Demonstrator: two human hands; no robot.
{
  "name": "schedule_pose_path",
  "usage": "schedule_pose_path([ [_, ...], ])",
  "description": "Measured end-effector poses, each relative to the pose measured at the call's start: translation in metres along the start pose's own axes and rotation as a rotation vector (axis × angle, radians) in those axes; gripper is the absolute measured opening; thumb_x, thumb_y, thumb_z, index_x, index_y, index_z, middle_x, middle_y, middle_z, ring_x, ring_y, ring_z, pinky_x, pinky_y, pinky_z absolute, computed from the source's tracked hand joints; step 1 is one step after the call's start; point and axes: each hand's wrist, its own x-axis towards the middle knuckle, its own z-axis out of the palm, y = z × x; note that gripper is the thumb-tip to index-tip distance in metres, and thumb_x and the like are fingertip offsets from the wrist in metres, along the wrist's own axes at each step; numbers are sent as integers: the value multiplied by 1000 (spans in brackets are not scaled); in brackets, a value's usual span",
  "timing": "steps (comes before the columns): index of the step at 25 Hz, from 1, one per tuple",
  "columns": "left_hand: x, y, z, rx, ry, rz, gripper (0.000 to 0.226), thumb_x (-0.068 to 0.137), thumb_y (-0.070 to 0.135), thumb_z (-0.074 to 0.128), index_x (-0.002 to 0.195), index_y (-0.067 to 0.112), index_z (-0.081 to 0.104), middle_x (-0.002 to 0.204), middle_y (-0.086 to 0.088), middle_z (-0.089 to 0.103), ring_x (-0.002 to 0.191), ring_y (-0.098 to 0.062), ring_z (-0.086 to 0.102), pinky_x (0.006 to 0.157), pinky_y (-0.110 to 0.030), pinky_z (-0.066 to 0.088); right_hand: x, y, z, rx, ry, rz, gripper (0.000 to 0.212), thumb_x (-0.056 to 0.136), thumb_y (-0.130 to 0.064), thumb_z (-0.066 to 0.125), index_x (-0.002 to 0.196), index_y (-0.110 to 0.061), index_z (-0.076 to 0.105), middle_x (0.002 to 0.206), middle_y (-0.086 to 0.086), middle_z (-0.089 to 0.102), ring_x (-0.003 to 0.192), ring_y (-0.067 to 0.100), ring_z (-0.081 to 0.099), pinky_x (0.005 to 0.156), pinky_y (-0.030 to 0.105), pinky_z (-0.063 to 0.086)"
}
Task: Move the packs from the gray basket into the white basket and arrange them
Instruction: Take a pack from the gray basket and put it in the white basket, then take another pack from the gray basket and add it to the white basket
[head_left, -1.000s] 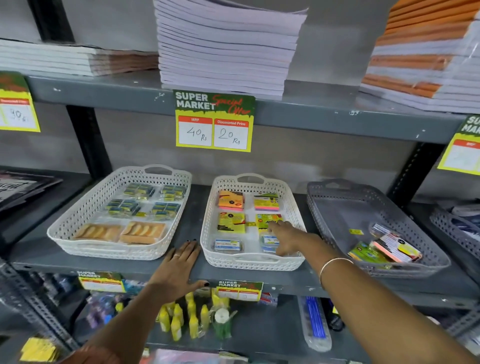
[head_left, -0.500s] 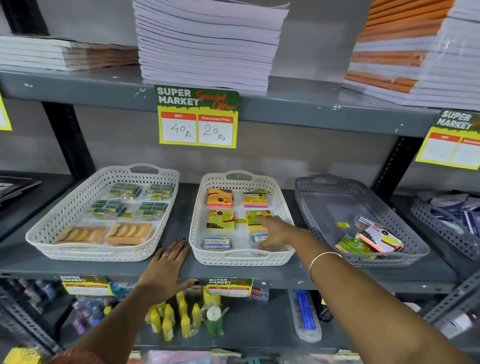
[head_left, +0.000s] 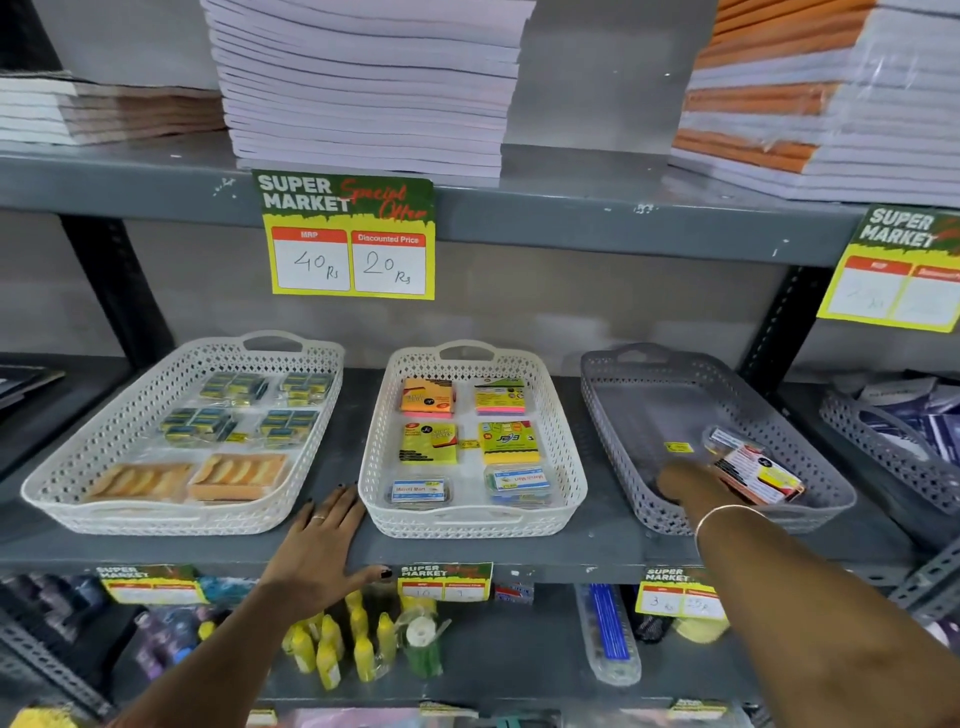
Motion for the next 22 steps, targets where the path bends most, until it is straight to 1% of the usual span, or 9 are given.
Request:
schedule_pose_path([
  [2,3,0,-2,12,18,8,100,70,83,30,140,11,31,146,-9,37,136,-25,28,108,-48,25,-9,1,0,-31,-19,-44,42,95,-15,36,132,-1,50,138,14,52,127,31,50,104,36,40],
  [5,9,3,-6,10,16,17,103,68,85,25,142,13,27,149,-8,32,138,-23,22,110,-47,20,-15,-3,-10,-61,35,-119,41,95,-11,37,132,-1,51,140,16,52,126,32,51,103,38,42],
  [9,7,5,-7,10,26,19,112,61,88,3,144,15,18,153,-4,22,141,-20,12,113,-43,12,-13,3,-8,-42,71,-132,45,96,-16,41,139,-5,43,140,19,51,126,33,50,105,40,41],
  [12,6,6,-9,-18,16,9,112,60,88,2,144,16,17,153,-4,20,141,-20,11,114,-44,11,-6,7,-12,-90,45,-192,44,97,-15,41,139,-2,44,140,20,51,124,32,52,105,36,41],
  [15,6,6,-9,-16,26,11,110,62,87,5,144,15,20,152,-6,23,140,-22,15,113,-46,13,-13,8,-16,-157,63,-180,46,95,-19,43,138,-3,45,143,21,48,128,32,49,105,36,40],
  [17,6,5,-8,-11,20,14,108,64,86,7,143,14,22,152,-6,25,140,-23,17,112,-46,14,-21,5,-22,-163,50,-167,56,86,-33,50,135,-7,48,144,20,46,130,35,47,106,38,40],
  [19,6,4,-7,-4,18,20,106,66,86,9,143,13,23,152,-7,25,140,-23,16,113,-47,15,-17,-1,-31,-117,86,-127,72,67,-43,58,130,-9,52,139,20,48,128,38,46,103,42,43],
  [20,6,4,-6,-1,12,22,106,67,85,10,143,13,23,152,-7,25,140,-23,16,113,-47,15,-16,-4,-37,-88,123,-110,78,61,-45,62,130,-8,53,137,20,47,127,39,46,102,43,45],
  [22,6,4,-6,2,16,17,105,68,85,12,143,13,24,151,-7,27,140,-23,18,112,-47,17,-26,-20,-57,-17,235,-90,78,63,-39,71,131,-6,50,137,21,44,127,38,44,100,43,47],
])
